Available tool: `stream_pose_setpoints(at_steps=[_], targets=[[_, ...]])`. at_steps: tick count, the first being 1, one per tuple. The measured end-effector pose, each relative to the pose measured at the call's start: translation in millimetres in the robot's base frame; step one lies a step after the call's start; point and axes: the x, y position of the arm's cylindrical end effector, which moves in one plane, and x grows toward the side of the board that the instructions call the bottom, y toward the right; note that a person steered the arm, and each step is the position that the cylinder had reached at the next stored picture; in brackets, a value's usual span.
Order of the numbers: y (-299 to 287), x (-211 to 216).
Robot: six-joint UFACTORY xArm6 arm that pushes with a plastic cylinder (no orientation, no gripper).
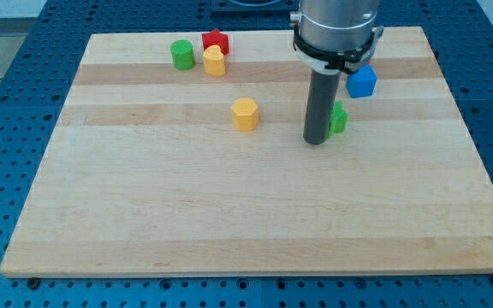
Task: Move the green star below the blue cube
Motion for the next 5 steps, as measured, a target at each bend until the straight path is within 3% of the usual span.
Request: stream_pose_setpoints(at_steps=[2,4,5], targets=[[38,-3],[-70,15],[-54,5]])
